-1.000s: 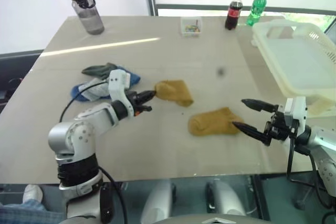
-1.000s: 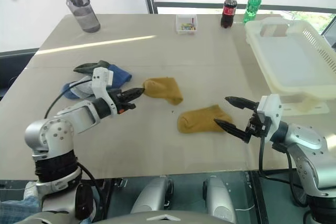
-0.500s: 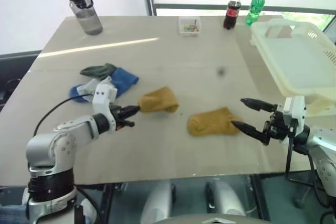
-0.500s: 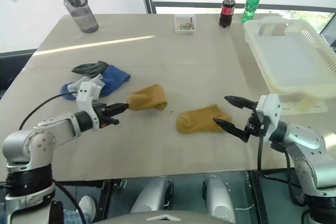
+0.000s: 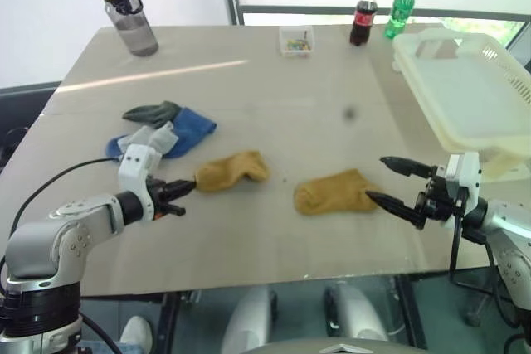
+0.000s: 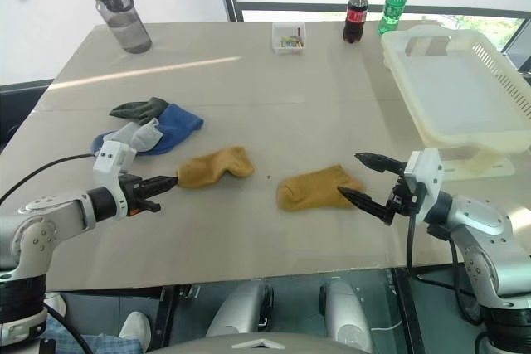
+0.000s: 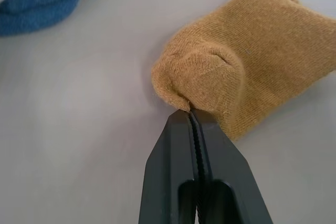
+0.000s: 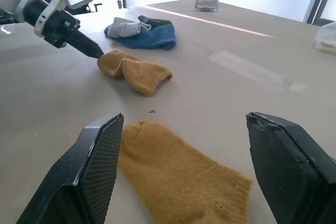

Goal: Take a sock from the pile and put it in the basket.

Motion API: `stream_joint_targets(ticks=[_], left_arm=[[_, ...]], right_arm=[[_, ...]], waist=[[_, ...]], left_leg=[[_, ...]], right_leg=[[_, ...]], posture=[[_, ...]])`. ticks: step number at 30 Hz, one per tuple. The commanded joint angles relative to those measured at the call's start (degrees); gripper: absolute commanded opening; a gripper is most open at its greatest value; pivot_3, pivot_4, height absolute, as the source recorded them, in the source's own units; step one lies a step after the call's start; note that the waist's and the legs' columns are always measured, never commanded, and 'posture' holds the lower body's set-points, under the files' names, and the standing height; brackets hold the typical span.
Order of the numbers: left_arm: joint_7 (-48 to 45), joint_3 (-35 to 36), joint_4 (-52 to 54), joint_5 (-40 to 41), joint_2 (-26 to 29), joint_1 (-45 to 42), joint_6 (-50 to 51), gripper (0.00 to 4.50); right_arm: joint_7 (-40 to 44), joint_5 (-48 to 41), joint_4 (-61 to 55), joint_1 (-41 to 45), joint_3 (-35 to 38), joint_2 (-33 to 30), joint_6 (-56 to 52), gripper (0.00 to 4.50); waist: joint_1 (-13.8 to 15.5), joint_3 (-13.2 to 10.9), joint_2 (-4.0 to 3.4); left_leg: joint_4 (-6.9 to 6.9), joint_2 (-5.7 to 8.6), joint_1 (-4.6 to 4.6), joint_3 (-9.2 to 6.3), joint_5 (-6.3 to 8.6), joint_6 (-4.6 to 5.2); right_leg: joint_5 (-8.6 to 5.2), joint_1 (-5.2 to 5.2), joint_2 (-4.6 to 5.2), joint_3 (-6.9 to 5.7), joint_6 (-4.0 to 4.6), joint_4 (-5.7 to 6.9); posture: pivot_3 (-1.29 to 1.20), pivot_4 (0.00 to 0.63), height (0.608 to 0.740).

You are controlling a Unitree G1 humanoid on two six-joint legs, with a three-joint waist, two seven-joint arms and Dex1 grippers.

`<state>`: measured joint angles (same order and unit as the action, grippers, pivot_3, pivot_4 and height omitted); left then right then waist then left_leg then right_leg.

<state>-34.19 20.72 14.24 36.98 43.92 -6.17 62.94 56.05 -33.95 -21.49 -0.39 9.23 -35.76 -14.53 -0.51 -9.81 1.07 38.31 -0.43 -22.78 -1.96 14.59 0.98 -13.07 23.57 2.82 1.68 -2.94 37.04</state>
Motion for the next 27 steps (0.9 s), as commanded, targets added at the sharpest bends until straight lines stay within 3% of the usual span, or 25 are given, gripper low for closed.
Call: stream_joint_targets(ticks=[1,7,21,27], left_arm=[[-1.99,1.05,0.0,-0.41,2.3,0.71,-2.09,0.07],[-2.86,-1.97,1.84,0.9,0.82,0.24,-1.82,0.07],[9.12,-11.8,4.13,2.81,-20.05,-8.65,1.32,0.07],[12.02,-13.85,4.1,2.0,-23.57,-9.3,0.81,0.07]], right_arm=[[1.02,-0.03,-0.15,0.55,0.38,-0.03,1.96,3.81],[1.52,0.41,0.81,0.45,0.3,0.11,2.88,3.81],[0.88,1.59,1.79,0.58,-0.14,0.98,3.75,3.81],[-5.61,4.57,2.52,1.69,-1.92,2.43,-0.25,3.81]], waist=[[-0.03,-0.02,0.01],[-0.02,-0.03,0.01],[0.13,-0.05,0.02],[-0.07,-0.05,0.02]], left_leg=[[0.0,-0.01,0.0,0.0,0.0,0.0],[0.0,-0.02,0.0,0.02,0.0,0.0],[0.02,0.08,0.0,0.0,0.0,0.0],[0.02,0.11,0.01,0.01,0.0,0.0]], right_leg=[[0.0,0.0,0.0,0.0,0.0,0.0],[0.0,0.0,0.01,0.01,0.0,0.0],[0.15,-0.01,0.01,0.01,-0.24,0.04],[0.15,-0.01,-0.01,0.03,-0.24,0.04]], posture=[[0.0,0.15,0.74],[0.0,0.15,0.74],[0.0,0.15,0.74],[0.0,0.15,0.74]])
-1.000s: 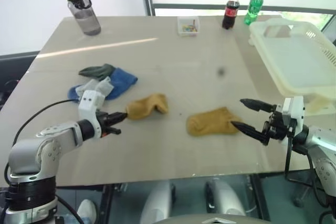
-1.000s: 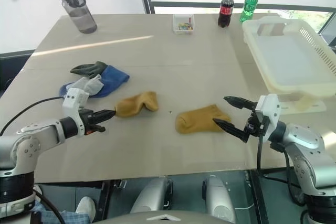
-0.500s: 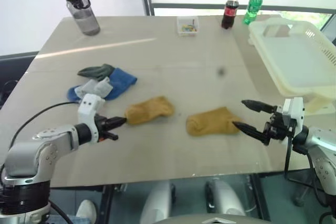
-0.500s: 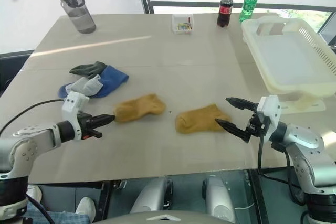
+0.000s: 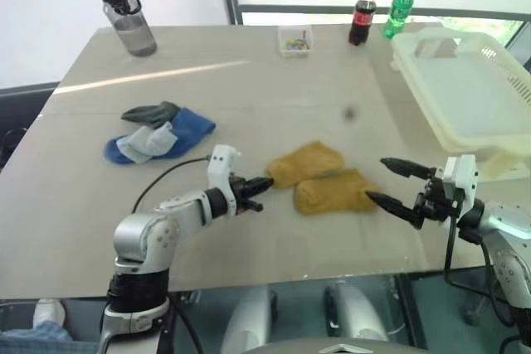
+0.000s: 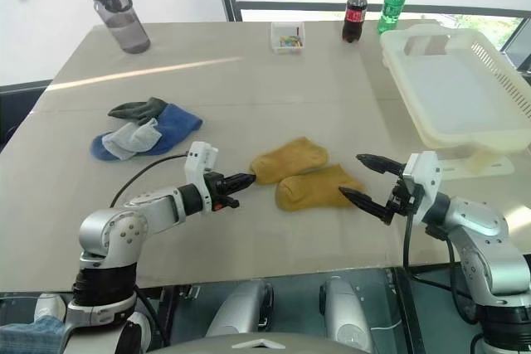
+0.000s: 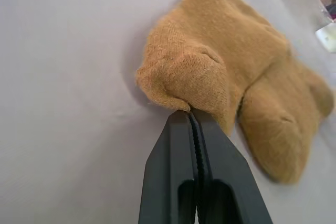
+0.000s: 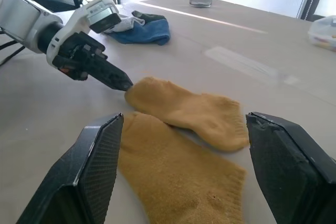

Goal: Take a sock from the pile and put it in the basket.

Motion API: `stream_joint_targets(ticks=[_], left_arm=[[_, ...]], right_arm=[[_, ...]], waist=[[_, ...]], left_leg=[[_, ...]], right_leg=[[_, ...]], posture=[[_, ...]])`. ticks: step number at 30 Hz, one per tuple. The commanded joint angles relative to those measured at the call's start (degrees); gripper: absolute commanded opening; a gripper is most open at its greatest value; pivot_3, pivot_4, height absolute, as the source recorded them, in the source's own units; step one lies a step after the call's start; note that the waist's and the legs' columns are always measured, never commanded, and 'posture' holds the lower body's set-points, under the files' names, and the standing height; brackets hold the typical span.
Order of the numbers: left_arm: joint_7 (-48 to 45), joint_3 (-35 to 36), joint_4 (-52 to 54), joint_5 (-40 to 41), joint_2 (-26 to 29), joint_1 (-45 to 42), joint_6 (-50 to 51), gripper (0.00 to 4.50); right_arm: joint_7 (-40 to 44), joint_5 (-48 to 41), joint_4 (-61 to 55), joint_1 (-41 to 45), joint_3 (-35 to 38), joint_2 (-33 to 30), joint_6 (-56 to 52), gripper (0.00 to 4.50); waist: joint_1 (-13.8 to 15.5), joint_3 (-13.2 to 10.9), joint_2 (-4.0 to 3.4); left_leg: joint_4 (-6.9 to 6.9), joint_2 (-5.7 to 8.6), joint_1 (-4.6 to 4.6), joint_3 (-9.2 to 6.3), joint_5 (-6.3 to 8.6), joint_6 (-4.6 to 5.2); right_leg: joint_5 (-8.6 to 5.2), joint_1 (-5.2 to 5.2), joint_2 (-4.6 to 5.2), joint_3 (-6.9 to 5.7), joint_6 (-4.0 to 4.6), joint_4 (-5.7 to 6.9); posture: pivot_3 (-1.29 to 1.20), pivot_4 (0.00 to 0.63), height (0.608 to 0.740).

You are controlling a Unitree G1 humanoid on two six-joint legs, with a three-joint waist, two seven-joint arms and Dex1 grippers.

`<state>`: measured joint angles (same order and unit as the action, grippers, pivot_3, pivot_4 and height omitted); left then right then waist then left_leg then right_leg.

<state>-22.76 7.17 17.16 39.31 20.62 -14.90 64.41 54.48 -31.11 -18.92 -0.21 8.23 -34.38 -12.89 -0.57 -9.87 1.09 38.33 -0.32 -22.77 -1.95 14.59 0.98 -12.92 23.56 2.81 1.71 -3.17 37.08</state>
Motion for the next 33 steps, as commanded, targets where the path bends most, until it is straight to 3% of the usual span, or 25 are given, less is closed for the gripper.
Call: stream_joint_targets(ticks=[1,8,11,22,25,31,33], left_arm=[[0.6,-0.41,1.06,-0.29,-0.29,-0.6,-0.77,0.07],[-0.25,-1.79,-0.64,-2.33,1.21,-1.12,-3.03,0.07],[-0.12,-2.3,-2.07,-4.0,0.8,-2.99,-5.54,0.07],[-0.14,-4.6,-5.81,-7.73,-0.37,-6.4,-9.23,0.07],[-0.3,-4.97,-5.7,-8.06,-0.56,-6.17,-9.35,0.0],[-0.58,-5.51,-5.55,-8.63,-0.61,-5.88,-9.61,0.0],[-0.73,-5.7,-5.44,-8.81,-0.62,-5.83,-9.71,0.0]], right_arm=[[-6.05,2.62,0.34,2.56,-2.07,1.86,-3.25,3.81],[-17.48,9.35,5.2,15.78,-10.18,5.92,-16.75,3.81],[-21.44,8.58,9.01,21.96,-10.15,7.94,-25.63,3.81],[-23.26,6.99,17.51,29.89,-9.78,10.57,-39.93,3.81],[-23.69,7.32,17.98,30.18,-9.77,11.11,-40.4,3.0],[-22.98,8.14,17.89,30.27,-10.41,10.9,-40.18,0.28],[-22.99,8.17,17.85,30.24,-10.32,10.99,-40.27,0.07]], waist=[[-0.12,0.0,0.0],[-0.18,-0.01,-0.01],[0.06,-0.01,-0.01],[-0.1,-0.01,-0.01],[-0.12,-0.01,-0.01],[-0.2,-0.01,-0.01],[-0.2,-0.01,-0.01]], left_leg=[[0.0,0.0,0.0,0.0,0.0,0.0],[0.03,0.01,0.1,0.03,-0.01,-0.01],[0.03,0.03,0.06,0.01,-0.01,-0.01],[-0.08,0.11,-0.1,0.02,-0.01,-0.01],[-0.08,0.1,-0.09,0.01,-0.01,0.0],[-0.07,0.1,-0.08,0.03,-0.01,0.0],[-0.07,0.1,-0.07,0.03,-0.01,0.0]], right_leg=[[0.0,0.0,0.0,0.0,0.0,0.0],[0.01,0.01,-0.05,0.05,0.05,0.15],[0.02,0.01,-0.04,0.03,0.06,0.14],[0.02,0.03,0.01,-0.06,0.05,-0.06],[0.02,0.03,0.0,-0.06,0.05,-0.05],[0.02,0.03,-0.01,-0.06,0.05,-0.03],[0.02,0.03,-0.01,-0.06,0.04,-0.03]], posture=[[0.0,0.15,0.74],[0.0,0.15,0.74],[0.0,0.15,0.74],[0.0,0.15,0.74],[0.0,0.15,0.74],[0.0,0.15,0.74],[0.0,0.15,0.74]])
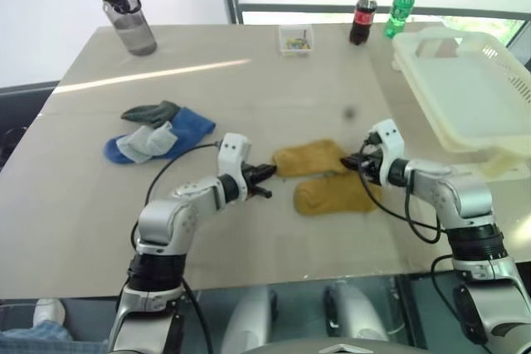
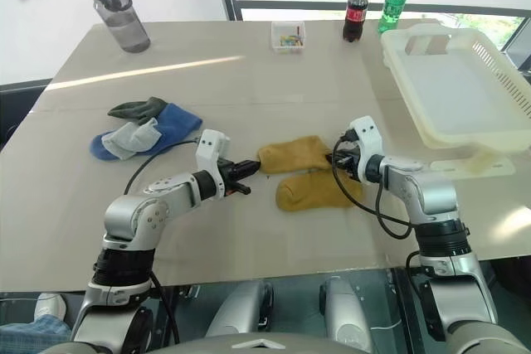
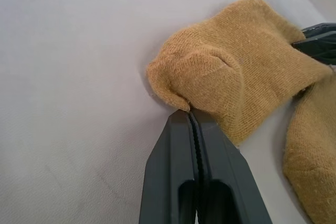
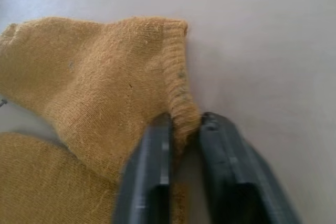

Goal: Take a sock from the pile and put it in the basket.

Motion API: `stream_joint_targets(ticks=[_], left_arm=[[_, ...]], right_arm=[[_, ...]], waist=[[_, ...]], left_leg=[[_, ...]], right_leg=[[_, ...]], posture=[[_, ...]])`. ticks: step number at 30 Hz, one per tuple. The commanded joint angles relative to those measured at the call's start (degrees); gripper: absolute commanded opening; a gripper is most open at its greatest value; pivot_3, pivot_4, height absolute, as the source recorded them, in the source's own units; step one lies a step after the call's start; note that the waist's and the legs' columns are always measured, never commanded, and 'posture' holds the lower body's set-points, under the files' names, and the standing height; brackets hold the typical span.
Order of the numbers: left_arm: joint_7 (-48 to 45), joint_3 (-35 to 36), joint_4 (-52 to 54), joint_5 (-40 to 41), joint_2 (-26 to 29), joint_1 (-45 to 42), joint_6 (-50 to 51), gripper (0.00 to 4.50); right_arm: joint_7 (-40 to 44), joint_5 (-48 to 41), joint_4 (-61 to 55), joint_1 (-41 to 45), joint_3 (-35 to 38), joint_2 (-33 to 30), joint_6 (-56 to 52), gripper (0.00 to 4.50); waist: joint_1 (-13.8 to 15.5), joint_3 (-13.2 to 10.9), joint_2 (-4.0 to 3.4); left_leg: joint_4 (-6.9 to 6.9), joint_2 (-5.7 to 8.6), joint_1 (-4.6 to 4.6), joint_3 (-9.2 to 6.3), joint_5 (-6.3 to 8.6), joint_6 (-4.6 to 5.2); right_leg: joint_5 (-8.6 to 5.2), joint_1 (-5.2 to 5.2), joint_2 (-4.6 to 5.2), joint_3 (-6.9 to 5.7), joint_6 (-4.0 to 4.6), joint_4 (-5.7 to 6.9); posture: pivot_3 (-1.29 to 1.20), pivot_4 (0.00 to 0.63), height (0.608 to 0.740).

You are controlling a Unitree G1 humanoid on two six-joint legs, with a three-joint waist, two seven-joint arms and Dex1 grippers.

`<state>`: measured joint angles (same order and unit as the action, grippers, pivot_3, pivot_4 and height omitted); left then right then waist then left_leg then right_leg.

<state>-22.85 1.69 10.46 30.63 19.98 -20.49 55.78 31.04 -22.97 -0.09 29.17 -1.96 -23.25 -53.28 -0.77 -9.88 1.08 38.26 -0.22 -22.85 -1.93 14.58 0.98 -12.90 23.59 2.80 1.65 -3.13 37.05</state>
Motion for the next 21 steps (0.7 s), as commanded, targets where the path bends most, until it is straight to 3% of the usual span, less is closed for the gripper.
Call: stream_joint_targets(ticks=[1,6,10,15,21], left_arm=[[-0.74,-0.3,1.36,-0.21,0.04,-0.2,-1.11,0.0],[-1.33,-2.33,1.89,-2.0,1.45,-0.04,-1.56,0.0],[0.06,-10.47,0.93,-10.47,7.25,-1.54,-1.55,0.0],[2.31,-12.42,0.95,-13.46,7.17,-4.66,0.09,0.0],[2.03,-10.53,9.2,-10.24,5.73,-4.61,5.9,0.0]], right_arm=[[0.42,0.01,-1.02,0.83,-0.05,-0.09,0.12,0.07],[0.91,-0.03,-2.09,0.66,0.34,-0.3,1.74,0.07],[0.68,-2.86,-5.58,0.62,2.85,0.58,0.21,0.07],[-0.12,-5.57,-9.33,0.27,4.71,1.28,-1.79,0.07],[0.47,-12.33,-19.0,-3.32,8.64,-0.95,-7.84,0.07]], waist=[[0.0,0.0,0.0],[-0.01,0.0,0.0],[-0.01,0.01,-0.03],[-0.03,0.04,-0.07],[-0.03,0.03,-0.07]], left_leg=[[0.0,0.0,0.0,0.0,0.0,0.0],[0.0,0.0,0.0,0.0,0.0,0.0],[0.0,0.0,0.0,0.03,0.0,0.0],[0.01,-0.01,0.08,-0.01,0.0,0.0],[0.03,-0.05,0.04,-0.07,0.0,0.01]], right_leg=[[0.0,0.0,0.0,0.0,0.0,0.0],[0.0,0.0,0.0,0.0,0.0,0.0],[0.0,-0.01,-0.03,-0.02,0.0,0.0],[0.0,-0.03,-0.03,0.02,-0.01,0.05],[-0.01,0.0,-0.06,-0.01,-0.01,0.13]], posture=[[0.0,0.15,0.74],[0.0,0.15,0.74],[0.0,0.15,0.74],[0.0,0.15,0.74],[0.0,0.15,0.74]])
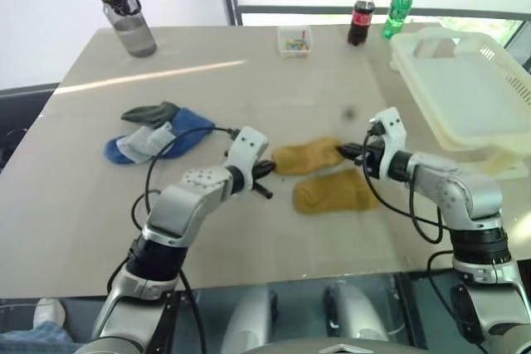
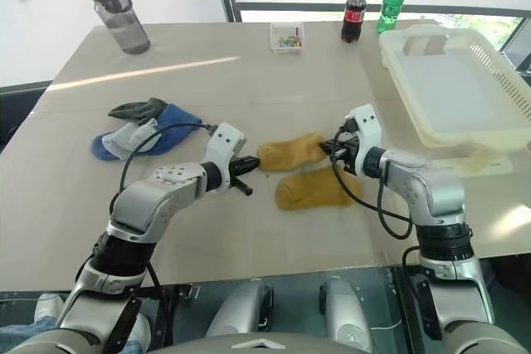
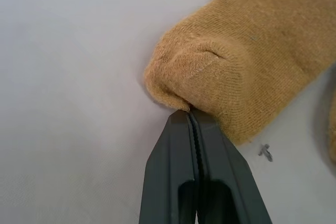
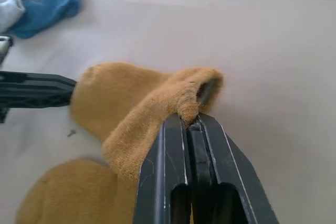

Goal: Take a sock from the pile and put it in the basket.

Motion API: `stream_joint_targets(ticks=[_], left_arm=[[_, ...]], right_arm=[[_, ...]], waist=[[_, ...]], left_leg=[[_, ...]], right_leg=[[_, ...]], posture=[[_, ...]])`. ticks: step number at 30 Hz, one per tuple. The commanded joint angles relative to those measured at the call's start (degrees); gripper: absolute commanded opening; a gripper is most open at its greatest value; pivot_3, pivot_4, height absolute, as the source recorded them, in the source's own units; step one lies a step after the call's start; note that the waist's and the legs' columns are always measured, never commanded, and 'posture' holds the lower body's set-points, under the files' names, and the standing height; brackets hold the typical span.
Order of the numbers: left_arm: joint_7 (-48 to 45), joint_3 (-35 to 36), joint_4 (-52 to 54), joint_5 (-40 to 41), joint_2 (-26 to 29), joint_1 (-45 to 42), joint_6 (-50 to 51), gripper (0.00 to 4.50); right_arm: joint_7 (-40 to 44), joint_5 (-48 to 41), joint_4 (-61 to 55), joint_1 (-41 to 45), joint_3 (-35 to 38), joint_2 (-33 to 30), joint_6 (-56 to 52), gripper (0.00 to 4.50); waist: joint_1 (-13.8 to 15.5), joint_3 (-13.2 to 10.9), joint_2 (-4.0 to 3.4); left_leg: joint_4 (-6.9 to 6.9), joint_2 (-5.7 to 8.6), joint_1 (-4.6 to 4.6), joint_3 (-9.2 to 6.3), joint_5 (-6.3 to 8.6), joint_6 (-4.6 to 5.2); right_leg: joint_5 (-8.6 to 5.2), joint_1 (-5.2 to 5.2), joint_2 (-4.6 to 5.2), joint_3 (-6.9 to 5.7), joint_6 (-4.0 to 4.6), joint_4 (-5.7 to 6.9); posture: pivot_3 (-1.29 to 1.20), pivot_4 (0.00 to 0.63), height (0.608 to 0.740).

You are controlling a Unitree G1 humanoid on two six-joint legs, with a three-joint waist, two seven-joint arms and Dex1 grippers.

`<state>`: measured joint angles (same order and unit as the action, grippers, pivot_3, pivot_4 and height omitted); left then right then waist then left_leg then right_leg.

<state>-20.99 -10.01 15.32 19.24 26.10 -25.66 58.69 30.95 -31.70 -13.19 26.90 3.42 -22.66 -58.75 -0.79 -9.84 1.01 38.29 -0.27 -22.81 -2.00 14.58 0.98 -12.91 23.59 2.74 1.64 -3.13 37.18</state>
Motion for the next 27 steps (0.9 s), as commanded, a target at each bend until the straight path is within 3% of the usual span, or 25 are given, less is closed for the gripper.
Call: stream_joint_targets(ticks=[1,7,11,27], left_arm=[[0.02,2.3,6.47,2.5,-0.82,0.96,4.47,0.0],[0.34,12.95,18.23,12.33,-7.13,4.71,10.69,0.0],[0.85,15.88,23.66,16.62,-9.26,6.56,14.06,0.0],[6.36,25.04,28.27,27.63,-19.23,11.31,29.32,0.0]], right_arm=[[0.65,-5.04,-7.8,-2.02,4.25,-2.15,-3.53,0.07],[-0.47,-13.23,-15.89,-7.16,10.33,-3.45,-8.98,0.07],[-1.87,-17.51,-18.62,-9.18,12.97,-3.98,-10.77,0.07],[-6.59,-29.27,-20.87,-15.17,20.22,-11.17,-12.44,0.07]], waist=[[-0.01,-0.01,0.0],[0.06,-0.08,0.04],[0.02,-0.09,0.04],[0.11,-0.13,0.12]], left_leg=[[0.0,0.0,0.0,-0.02,0.0,0.0],[-0.06,-0.05,-0.14,-0.06,0.01,0.01],[-0.08,-0.06,-0.12,-0.05,0.01,0.01],[-0.02,-0.02,-0.14,0.09,0.01,0.01]], right_leg=[[0.0,0.0,0.01,0.01,0.0,-0.01],[0.0,0.05,0.06,0.02,-0.02,-0.2],[-0.01,0.04,0.06,0.0,-0.02,-0.22],[-0.01,-0.02,-0.02,-0.01,-0.02,-0.27]], posture=[[0.0,0.15,0.74],[0.0,0.15,0.74],[0.0,0.15,0.74],[0.0,0.15,0.74]])
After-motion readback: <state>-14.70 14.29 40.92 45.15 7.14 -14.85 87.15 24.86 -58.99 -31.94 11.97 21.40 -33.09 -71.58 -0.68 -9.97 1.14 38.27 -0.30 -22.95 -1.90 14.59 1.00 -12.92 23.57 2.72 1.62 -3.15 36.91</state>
